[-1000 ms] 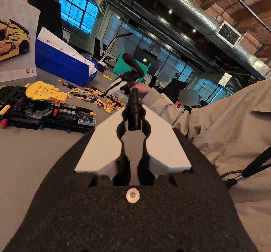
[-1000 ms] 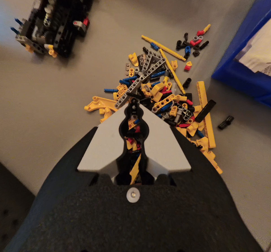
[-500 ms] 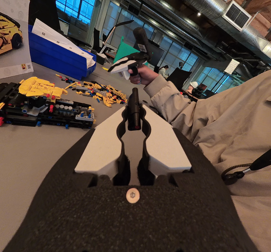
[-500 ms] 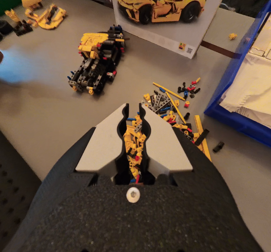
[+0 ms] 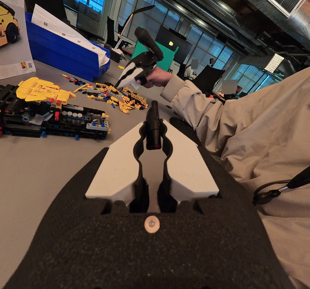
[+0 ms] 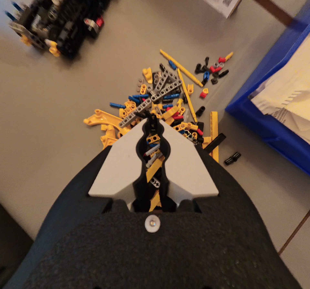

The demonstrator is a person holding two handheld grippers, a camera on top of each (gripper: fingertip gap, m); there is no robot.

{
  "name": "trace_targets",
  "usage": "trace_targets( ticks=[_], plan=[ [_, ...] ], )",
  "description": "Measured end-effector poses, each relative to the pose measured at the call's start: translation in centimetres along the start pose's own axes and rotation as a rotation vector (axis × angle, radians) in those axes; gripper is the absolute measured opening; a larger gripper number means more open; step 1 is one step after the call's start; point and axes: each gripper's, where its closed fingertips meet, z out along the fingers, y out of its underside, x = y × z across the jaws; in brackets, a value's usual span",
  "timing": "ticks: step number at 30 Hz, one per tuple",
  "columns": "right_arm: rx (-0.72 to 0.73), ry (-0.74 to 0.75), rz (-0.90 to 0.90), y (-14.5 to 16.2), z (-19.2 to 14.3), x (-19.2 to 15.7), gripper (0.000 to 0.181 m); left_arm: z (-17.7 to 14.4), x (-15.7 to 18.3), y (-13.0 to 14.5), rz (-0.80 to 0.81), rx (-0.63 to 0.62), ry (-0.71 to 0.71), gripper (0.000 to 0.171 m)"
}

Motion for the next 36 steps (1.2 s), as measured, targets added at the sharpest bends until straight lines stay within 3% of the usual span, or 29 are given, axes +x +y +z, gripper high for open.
trace_targets(
  ticks=[5, 8, 10, 13, 19, 22, 26, 29, 36],
  plan=[
    [0.160, -0.133, 0.022, -3.2, -2.4, -3.1, 0.006, 0.2, 0.0, 0.0, 0.001, -0.005, 0.005, 0.015],
    [0.207, -0.414, 0.005, -5.2, -3.1, -9.9, 0.006, 0.3, 0.0, 0.1, -0.001, -0.010, 0.010, 0.015],
    [0.164, -0.572, -0.079, -5.5, -1.5, -15.8, 0.006, 0.4, 0.0, 0.3, -0.006, -0.020, 0.015, 0.015],
    [0.055, -0.562, -0.239, -4.5, 3.1, -20.7, 0.006, 0.5, 0.2, 0.8, -0.001, -0.036, 0.018, 0.015],
    [-0.012, -0.552, -0.164, -3.8, 6.5, -20.6, 0.007, 0.5, 0.7, 0.9, 0.011, -0.031, 0.041, 0.015],
    [0.113, -0.580, -0.132, -6.8, 5.7, -22.2, 0.021, 0.4, 0.7, 0.7, 0.017, -0.020, 0.044, 0.015],
    [0.462, -0.761, -0.055, -13.5, 2.3, -27.7, 0.026, 0.6, 0.5, 0.9, 0.021, -0.029, 0.033, 0.015],
    [0.529, -0.804, -0.029, -15.1, 1.3, -28.9, 0.020, 0.6, 0.5, 1.0, 0.021, -0.039, 0.030, 0.015],
    [0.500, -0.830, -0.038, -14.8, 2.1, -29.8, 0.012, 1.0, 0.5, 1.5, 0.017, -0.062, 0.040, 0.015]
  ],
)
